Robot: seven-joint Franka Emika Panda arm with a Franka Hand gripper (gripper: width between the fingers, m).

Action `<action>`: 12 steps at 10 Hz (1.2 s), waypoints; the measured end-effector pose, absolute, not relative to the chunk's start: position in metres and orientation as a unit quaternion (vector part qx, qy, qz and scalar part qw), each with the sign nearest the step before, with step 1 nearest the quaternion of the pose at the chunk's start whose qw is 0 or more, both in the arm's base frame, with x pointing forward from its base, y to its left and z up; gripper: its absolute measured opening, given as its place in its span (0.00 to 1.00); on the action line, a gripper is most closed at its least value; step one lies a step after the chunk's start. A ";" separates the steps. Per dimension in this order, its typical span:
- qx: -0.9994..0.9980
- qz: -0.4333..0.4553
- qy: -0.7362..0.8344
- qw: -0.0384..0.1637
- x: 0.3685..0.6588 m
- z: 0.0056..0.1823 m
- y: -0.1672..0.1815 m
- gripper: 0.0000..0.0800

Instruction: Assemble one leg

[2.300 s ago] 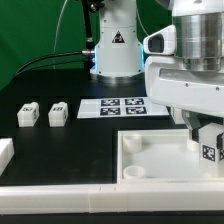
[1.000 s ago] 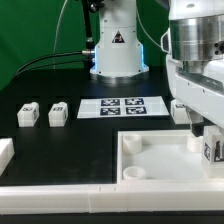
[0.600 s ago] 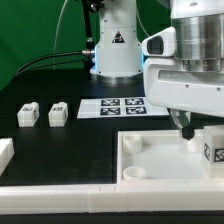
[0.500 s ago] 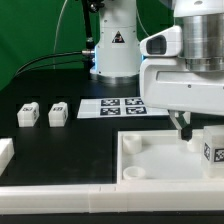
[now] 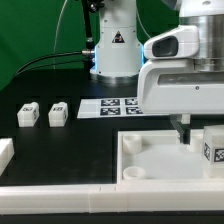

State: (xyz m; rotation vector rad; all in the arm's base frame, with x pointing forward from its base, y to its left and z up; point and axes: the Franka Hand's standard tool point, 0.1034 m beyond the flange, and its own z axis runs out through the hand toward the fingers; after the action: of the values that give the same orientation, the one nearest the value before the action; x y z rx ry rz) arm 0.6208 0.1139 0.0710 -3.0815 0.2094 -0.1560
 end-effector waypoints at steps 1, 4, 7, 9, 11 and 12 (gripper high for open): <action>-0.998 -0.052 0.009 0.018 0.621 0.071 0.113 0.81; -0.997 -0.053 -0.060 0.013 0.621 0.070 0.110 0.81; -0.997 -0.052 -0.059 0.013 0.621 0.070 0.110 0.48; -0.997 -0.052 -0.059 0.013 0.621 0.070 0.110 0.37; -0.997 -0.052 -0.051 0.014 0.621 0.070 0.110 0.37; -0.998 -0.052 -0.044 0.014 0.621 0.070 0.110 0.37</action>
Offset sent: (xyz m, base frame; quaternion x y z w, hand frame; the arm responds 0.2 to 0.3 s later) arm 0.0000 0.0000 0.0000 0.0000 0.0000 -0.0899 0.9960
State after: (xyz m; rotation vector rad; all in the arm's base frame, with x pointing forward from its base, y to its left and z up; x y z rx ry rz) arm 0.6206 0.1098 0.0696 -3.1057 -0.1383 -0.1612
